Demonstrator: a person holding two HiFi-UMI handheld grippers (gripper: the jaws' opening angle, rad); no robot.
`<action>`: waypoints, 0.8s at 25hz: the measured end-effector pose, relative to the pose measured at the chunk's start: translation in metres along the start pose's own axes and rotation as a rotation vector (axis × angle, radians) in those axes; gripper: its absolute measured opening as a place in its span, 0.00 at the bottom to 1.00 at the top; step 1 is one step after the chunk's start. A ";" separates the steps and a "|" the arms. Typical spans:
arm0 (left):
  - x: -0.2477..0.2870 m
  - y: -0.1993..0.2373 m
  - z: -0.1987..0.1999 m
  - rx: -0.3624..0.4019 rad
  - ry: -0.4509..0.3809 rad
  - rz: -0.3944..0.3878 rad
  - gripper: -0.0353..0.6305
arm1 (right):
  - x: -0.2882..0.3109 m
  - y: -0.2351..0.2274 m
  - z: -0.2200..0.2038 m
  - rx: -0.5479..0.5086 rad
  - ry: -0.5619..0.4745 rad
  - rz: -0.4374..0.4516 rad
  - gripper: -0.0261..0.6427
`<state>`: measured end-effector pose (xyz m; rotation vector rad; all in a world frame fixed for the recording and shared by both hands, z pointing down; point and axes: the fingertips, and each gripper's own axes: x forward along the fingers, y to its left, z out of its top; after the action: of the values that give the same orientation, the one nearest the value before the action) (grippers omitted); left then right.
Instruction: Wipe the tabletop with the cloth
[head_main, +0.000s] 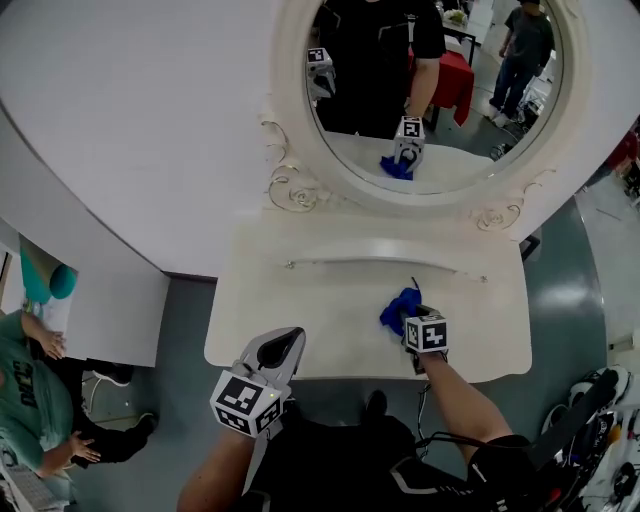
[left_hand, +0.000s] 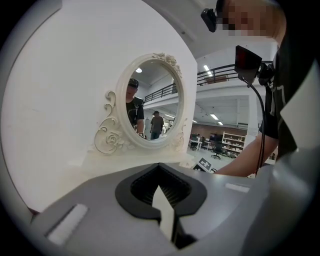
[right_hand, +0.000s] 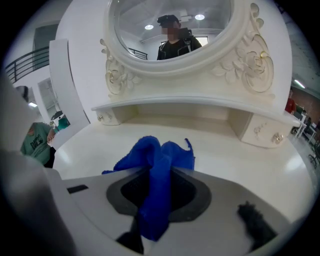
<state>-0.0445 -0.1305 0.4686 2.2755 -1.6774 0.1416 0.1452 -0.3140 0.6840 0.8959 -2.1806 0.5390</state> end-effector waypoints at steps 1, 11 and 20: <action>0.003 -0.003 0.000 0.002 -0.001 -0.014 0.06 | -0.008 0.004 -0.008 -0.003 0.002 0.008 0.19; 0.023 -0.030 0.002 -0.003 -0.012 -0.107 0.06 | -0.064 0.029 -0.077 -0.004 0.025 0.022 0.19; 0.033 -0.043 0.005 0.007 -0.004 -0.119 0.06 | -0.075 0.017 -0.070 0.022 -0.003 0.053 0.20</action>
<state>0.0056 -0.1507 0.4645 2.3750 -1.5406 0.1157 0.2026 -0.2280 0.6724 0.8528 -2.2106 0.5892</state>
